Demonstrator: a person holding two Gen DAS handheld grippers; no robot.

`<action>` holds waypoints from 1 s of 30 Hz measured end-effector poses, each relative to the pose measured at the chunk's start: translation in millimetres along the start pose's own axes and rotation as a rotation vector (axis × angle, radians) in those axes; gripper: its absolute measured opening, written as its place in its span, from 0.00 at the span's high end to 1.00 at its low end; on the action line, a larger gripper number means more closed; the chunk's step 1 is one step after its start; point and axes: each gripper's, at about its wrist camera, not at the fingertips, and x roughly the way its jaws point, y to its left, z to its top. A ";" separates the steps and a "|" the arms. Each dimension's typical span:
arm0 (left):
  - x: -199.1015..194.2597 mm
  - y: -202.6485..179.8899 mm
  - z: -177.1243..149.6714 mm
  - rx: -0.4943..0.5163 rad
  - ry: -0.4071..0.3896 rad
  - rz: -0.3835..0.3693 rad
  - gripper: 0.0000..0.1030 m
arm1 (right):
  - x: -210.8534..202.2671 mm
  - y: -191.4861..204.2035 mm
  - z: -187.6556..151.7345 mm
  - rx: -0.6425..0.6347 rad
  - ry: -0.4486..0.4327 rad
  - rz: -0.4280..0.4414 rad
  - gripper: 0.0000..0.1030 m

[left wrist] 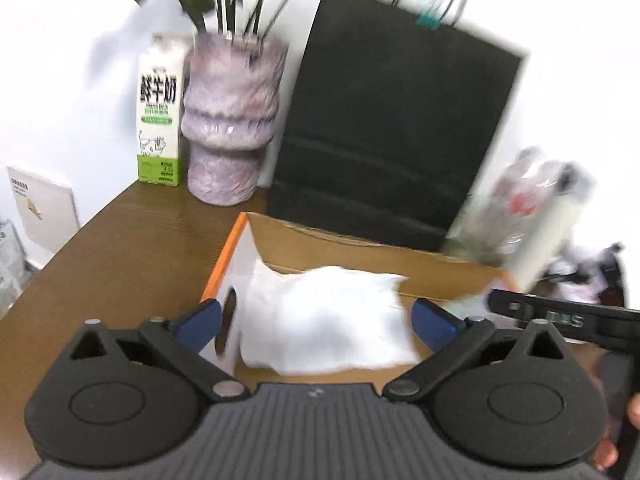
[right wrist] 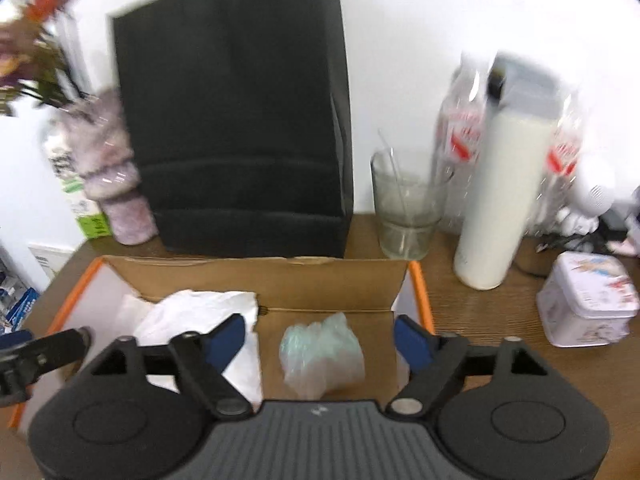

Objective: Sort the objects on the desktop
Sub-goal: 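Drop the plastic bag and tissue into the cardboard box with both grippers, then grasp the white bottle cap with the right gripper while the left grasps the blue-wrapped item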

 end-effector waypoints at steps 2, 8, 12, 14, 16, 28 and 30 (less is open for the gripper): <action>-33.1 -0.9 -16.5 0.008 -0.003 -0.034 0.00 | -28.2 2.2 -4.9 -0.015 -0.019 0.001 0.17; -120.8 3.5 -76.7 0.089 -0.088 -0.061 0.00 | -129.7 13.1 -56.2 -0.029 -0.104 0.069 0.10; -154.0 12.3 -129.1 0.178 -0.106 -0.022 0.00 | -178.8 22.8 -113.1 -0.011 -0.147 0.082 0.06; -164.6 22.2 -156.8 0.207 -0.096 -0.038 0.00 | -195.0 29.6 -151.4 -0.027 -0.156 0.081 0.06; -170.1 32.7 -181.6 0.190 -0.058 -0.036 0.00 | -209.5 34.0 -187.1 -0.040 -0.161 0.081 0.06; -183.6 37.0 -242.7 0.219 -0.011 -0.050 0.00 | -274.5 33.7 -306.3 -0.077 -0.200 0.040 0.06; -181.5 35.3 -242.5 0.225 -0.011 -0.050 0.00 | -274.9 33.2 -309.3 -0.098 -0.204 0.016 0.08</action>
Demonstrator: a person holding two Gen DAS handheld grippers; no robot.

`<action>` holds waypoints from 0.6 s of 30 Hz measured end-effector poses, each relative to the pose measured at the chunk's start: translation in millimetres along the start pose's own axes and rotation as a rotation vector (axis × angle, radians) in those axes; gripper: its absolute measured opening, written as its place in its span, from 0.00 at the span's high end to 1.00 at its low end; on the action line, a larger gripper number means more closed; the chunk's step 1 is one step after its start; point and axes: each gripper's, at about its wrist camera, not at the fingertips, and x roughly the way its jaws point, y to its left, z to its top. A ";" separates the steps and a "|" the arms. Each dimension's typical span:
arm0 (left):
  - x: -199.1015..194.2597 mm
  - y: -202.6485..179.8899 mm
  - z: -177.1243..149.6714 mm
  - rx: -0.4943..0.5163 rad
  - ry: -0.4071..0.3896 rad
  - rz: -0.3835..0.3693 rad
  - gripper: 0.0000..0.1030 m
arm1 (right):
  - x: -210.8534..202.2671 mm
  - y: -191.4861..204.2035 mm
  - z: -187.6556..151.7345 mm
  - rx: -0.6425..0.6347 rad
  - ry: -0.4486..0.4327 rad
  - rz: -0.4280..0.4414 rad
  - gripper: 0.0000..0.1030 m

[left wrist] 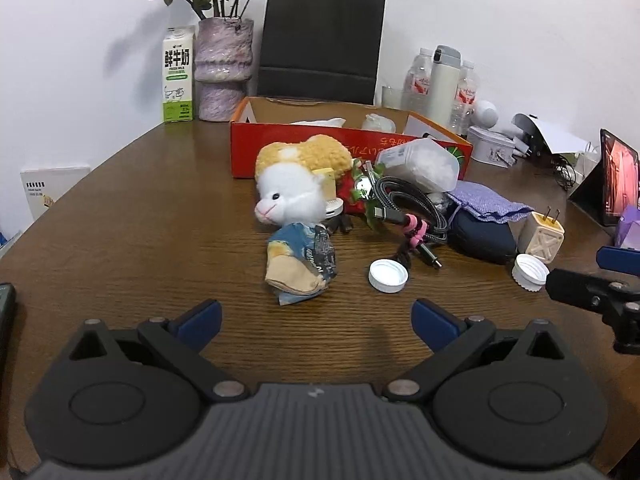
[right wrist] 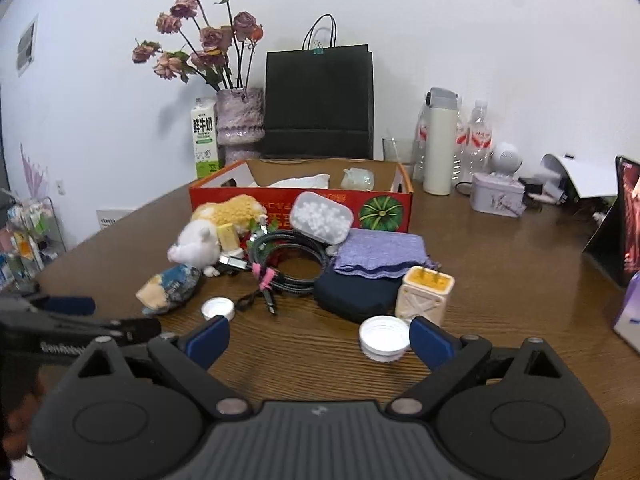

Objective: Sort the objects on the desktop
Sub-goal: 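Grasp the white bottle cap with the right gripper while the left grasps the blue-wrapped item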

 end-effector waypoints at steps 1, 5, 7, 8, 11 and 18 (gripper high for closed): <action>1.0 -0.9 0.5 0.005 0.000 0.002 0.00 | 1.3 -2.0 1.2 0.000 -0.001 -0.010 0.11; 7.3 3.9 6.2 0.013 -0.025 0.022 0.00 | 12.3 -8.4 2.4 0.012 0.006 -0.005 0.15; 12.9 7.3 12.7 0.008 -0.024 0.029 0.01 | 22.2 -11.9 1.3 0.019 0.026 -0.029 0.18; 17.2 9.6 15.9 0.004 -0.020 0.033 0.02 | 27.5 -14.5 0.3 0.021 0.038 -0.037 0.18; 34.1 13.6 26.1 0.004 0.007 0.041 0.13 | 45.0 -23.9 -1.6 0.044 0.073 -0.056 0.21; 64.3 17.4 40.9 -0.008 0.056 0.001 0.33 | 79.4 -39.1 0.1 0.094 0.132 -0.073 0.51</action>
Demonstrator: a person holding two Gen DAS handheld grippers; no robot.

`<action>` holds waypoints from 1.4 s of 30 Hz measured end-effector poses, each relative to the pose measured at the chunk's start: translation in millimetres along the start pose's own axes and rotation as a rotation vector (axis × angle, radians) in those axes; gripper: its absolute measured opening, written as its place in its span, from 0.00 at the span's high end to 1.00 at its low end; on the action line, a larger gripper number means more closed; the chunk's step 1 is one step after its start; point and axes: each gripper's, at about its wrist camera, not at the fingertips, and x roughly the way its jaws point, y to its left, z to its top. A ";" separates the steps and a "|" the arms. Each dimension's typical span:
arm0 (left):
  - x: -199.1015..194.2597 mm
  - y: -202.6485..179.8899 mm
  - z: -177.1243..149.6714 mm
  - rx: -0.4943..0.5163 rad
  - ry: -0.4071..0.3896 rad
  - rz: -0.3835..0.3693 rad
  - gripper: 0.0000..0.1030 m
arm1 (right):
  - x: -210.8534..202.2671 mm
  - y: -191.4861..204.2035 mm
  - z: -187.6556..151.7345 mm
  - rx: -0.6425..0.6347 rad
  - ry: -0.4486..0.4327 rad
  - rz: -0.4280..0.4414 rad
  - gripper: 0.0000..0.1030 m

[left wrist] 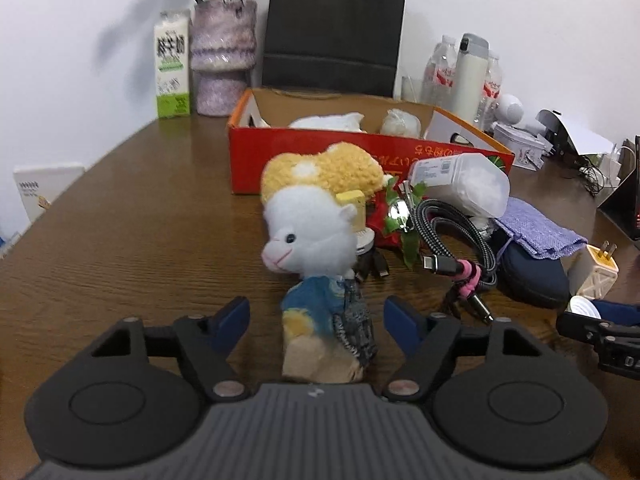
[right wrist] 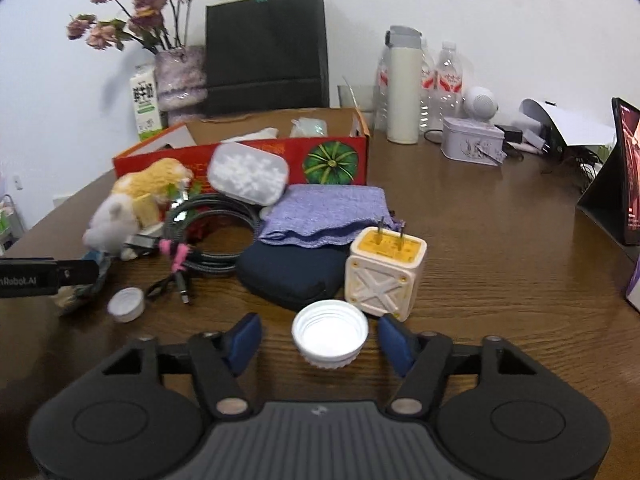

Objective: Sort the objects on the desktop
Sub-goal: 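Grasp the white bottle cap with the right gripper while the left grasps the blue-wrapped item, then place the bottle cap and blue-wrapped item into the box with both grippers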

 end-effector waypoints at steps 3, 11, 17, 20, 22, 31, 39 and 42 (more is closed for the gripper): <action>6.7 -2.4 -1.3 0.004 0.028 -0.004 0.59 | 6.2 2.2 1.8 -0.019 0.010 0.003 0.62; -37.3 -8.8 -12.9 -0.048 0.065 -0.012 0.88 | -17.2 21.3 -0.4 -0.077 -0.023 0.101 0.62; -84.9 -17.0 -10.8 -0.056 -0.033 -0.042 0.89 | -52.6 34.6 9.3 -0.110 -0.099 0.136 0.62; -100.0 -20.7 -9.1 -0.038 -0.073 -0.034 0.90 | -69.3 38.1 13.0 -0.117 -0.134 0.140 0.62; -108.5 -21.4 -6.5 -0.032 -0.094 -0.045 0.90 | -78.9 38.0 14.2 -0.117 -0.151 0.143 0.62; -80.9 -6.7 83.3 -0.045 -0.136 -0.123 0.90 | -73.9 22.8 76.1 -0.073 -0.200 0.186 0.62; 56.3 -13.9 204.8 0.052 -0.051 -0.027 0.89 | 55.6 11.2 207.8 -0.074 -0.088 0.179 0.62; 136.3 -13.2 230.4 0.051 0.059 0.052 0.89 | 137.8 13.2 245.4 -0.057 0.067 0.193 0.62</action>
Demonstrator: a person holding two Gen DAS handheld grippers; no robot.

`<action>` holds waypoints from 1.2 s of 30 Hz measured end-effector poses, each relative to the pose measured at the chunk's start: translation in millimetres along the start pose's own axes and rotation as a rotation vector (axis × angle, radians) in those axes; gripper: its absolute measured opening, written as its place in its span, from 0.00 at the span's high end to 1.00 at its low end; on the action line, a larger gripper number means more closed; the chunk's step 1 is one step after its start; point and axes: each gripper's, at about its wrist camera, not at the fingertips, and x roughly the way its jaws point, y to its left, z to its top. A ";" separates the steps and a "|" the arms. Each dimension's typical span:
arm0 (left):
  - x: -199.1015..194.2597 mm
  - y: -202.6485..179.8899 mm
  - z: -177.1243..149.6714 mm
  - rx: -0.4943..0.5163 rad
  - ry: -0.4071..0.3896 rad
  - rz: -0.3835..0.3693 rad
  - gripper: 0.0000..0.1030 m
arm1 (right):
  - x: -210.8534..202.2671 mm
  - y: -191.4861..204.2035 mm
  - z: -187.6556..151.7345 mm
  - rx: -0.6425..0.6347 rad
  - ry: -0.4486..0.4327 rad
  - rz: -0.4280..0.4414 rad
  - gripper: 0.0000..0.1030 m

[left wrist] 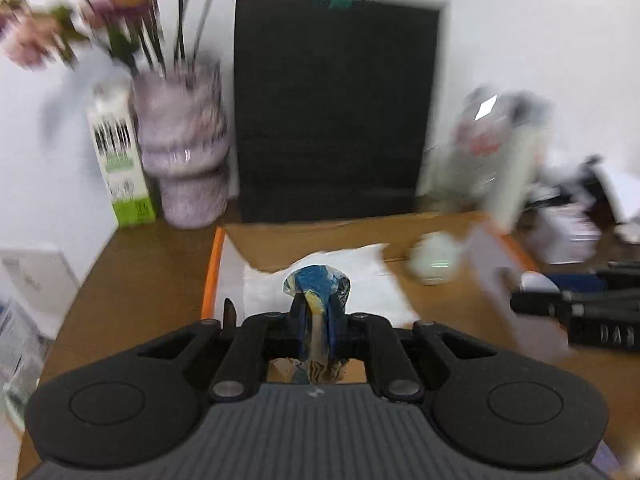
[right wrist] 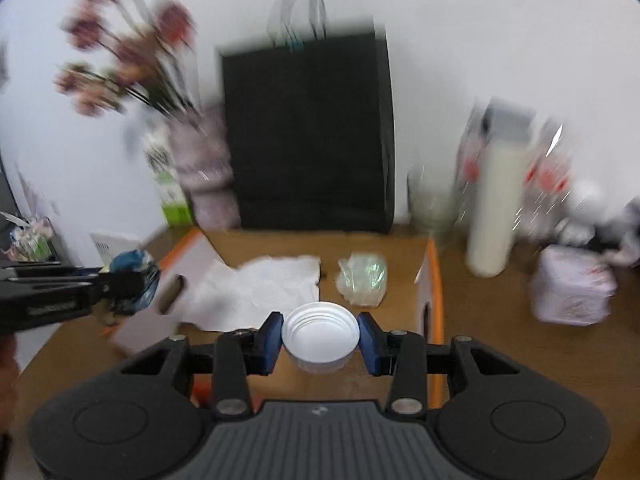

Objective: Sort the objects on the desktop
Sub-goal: 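Place the bottle cap and blue-wrapped item into the box with both grippers, then grasp the yellow plug adapter with the right gripper while the left grasps a white cap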

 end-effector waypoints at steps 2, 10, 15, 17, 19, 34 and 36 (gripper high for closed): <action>44.4 1.9 13.6 -0.012 0.065 0.045 0.89 | 50.8 -7.5 15.7 -0.001 0.105 -0.015 0.62; 112.7 19.3 20.5 -0.101 0.149 0.085 0.28 | 156.4 -19.4 22.6 -0.010 0.293 -0.105 0.62; 77.0 17.5 17.1 -0.087 0.044 0.063 0.17 | 139.7 -30.2 26.1 0.077 0.246 -0.064 0.40; 52.3 18.6 14.2 -0.123 0.015 0.084 0.11 | 125.2 -26.6 26.6 0.071 0.219 -0.080 0.34; 22.7 20.6 2.2 -0.166 -0.023 0.104 0.07 | 107.1 -19.2 23.3 0.038 0.207 -0.116 0.33; -146.3 8.8 -155.1 -0.097 -0.172 0.006 0.00 | -83.7 40.5 -97.7 0.029 -0.061 -0.073 0.16; -156.3 5.7 -182.2 -0.069 -0.191 0.013 0.00 | -104.8 52.8 -125.6 0.015 -0.124 -0.096 0.13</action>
